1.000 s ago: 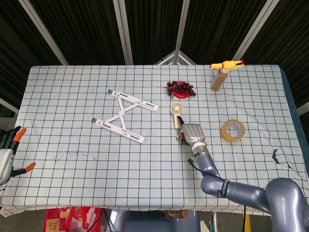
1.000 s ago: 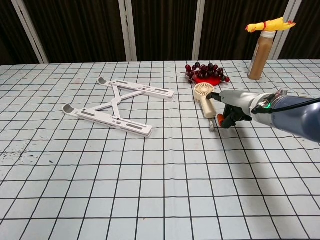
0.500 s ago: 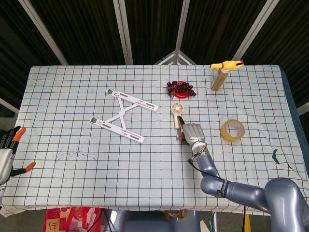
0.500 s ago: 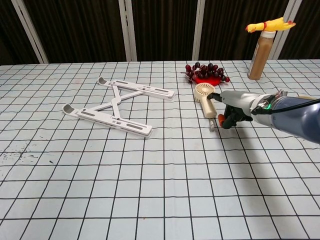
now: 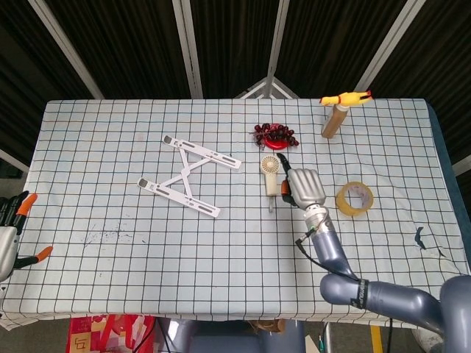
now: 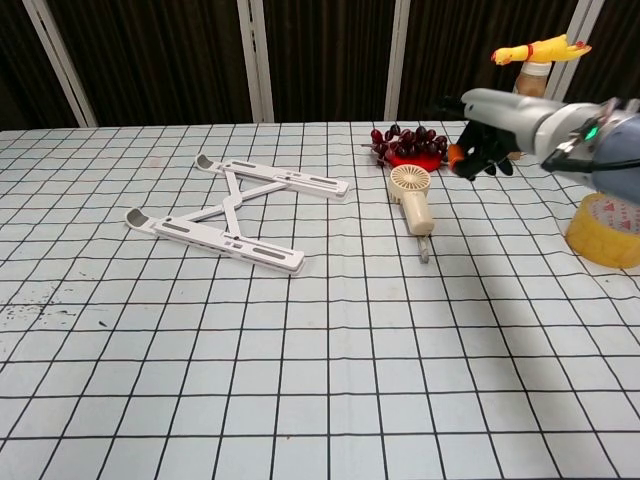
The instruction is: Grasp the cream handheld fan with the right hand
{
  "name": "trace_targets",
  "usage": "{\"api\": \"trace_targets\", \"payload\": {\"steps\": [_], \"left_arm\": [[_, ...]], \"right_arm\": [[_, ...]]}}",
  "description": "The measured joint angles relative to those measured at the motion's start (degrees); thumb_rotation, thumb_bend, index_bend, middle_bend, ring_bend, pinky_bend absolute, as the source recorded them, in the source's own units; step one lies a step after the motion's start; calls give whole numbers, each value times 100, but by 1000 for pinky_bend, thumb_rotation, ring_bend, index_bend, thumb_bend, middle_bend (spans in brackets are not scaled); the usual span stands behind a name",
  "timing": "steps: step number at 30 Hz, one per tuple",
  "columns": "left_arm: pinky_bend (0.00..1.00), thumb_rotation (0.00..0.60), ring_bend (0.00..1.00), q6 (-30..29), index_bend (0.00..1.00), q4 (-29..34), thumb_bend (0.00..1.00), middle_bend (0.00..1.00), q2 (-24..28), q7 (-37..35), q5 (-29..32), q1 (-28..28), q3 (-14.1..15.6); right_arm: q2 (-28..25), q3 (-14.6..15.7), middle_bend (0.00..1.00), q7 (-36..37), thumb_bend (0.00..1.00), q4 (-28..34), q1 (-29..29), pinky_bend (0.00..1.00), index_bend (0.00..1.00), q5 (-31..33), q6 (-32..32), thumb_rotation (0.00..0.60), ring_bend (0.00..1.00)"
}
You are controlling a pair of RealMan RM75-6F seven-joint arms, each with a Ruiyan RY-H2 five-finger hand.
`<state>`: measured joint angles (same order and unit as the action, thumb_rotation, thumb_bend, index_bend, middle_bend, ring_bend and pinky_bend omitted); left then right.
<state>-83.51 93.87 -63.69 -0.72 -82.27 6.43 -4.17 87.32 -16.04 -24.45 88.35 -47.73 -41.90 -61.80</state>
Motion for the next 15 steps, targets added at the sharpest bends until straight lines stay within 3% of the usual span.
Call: {"api": "trace_targets", "payload": {"steps": [2,4,6,9,15], "left_arm": [[0,600,0,-21,0,-6,6,0,1,1,-6,-12,2],[0,600,0,-33,0,-11,7,0,2,20,-12,-18,5],[0,600,0,-41,0,-14,7,0,-1,58,-23,-22,12],[0,600,0,-46,0,-16,6,0,-9,138,-42,-26,32],[0,600,0,-53,0,-22,6,0,-53,407,-94,-34,87]], "right_arm": [[-345,120,355,199,670,371,298,323,0,-416,-239,600,350],[-734,328,174,398,570,738,663,162,0,-843,-490,600,137],[-1084,583,62,566,505,1014,996,78,0,-1205,-709,600,30],[-1649,1126,0,804,450,1344,1564,9,0,-1828,-1083,600,0],[-2334,2060,0,1223,404,1541,2599,0,0,-3024,-1973,600,0]]}}
